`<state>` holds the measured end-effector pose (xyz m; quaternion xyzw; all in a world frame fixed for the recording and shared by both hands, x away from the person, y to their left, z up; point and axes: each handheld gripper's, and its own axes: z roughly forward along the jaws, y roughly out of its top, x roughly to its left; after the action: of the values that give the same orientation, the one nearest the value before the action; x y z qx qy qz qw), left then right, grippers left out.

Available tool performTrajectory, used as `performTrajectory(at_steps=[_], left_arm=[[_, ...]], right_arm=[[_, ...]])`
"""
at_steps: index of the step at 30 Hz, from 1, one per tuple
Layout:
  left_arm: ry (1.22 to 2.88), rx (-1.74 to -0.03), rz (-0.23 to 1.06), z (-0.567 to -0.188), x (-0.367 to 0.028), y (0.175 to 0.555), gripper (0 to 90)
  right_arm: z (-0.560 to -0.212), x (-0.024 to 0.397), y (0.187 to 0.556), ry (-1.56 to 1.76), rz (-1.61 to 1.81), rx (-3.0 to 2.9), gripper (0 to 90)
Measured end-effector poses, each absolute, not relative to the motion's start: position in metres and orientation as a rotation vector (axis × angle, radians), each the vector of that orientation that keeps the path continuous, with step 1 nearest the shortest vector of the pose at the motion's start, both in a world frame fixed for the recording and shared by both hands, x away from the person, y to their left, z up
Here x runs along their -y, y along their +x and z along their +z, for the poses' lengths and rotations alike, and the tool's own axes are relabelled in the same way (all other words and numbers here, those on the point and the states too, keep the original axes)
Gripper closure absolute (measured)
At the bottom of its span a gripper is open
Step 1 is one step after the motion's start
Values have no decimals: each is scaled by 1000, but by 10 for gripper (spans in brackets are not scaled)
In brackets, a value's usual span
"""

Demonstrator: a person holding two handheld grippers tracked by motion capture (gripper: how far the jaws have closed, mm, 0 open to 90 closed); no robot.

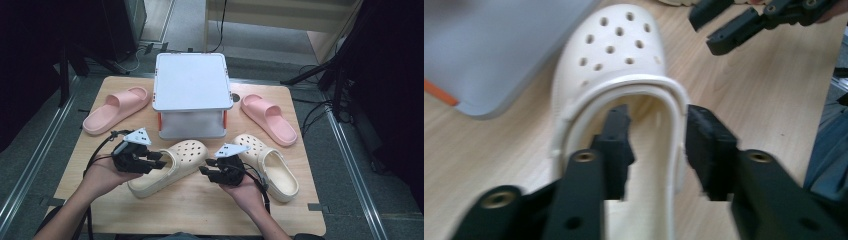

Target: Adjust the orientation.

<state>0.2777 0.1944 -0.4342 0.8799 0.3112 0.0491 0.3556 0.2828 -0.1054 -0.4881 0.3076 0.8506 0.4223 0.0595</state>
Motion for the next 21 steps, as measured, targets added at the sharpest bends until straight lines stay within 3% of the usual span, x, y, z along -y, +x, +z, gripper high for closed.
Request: performTrajectory(at_steps=[1, 2, 7, 12, 21], left_arm=[[2265, -822, 133, -436, -200, 283, 706], [2256, -844, 133, -438, -204, 287, 760], [2208, -966, 110, -455, -228, 307, 837], [2247, -989, 156, -472, -234, 316, 841], [2279, -1013, 85, -487, -233, 311, 835]], right_arm=[[-489, 103, 282, 938, 1277, -2573, 683], [-490, 99, 280, 951, 1277, -2572, 754], [-495, 92, 278, 981, 1260, -2575, 855], [-505, 86, 282, 1028, 1233, -2617, 880], [-516, 75, 293, 1054, 1206, -2625, 873]])
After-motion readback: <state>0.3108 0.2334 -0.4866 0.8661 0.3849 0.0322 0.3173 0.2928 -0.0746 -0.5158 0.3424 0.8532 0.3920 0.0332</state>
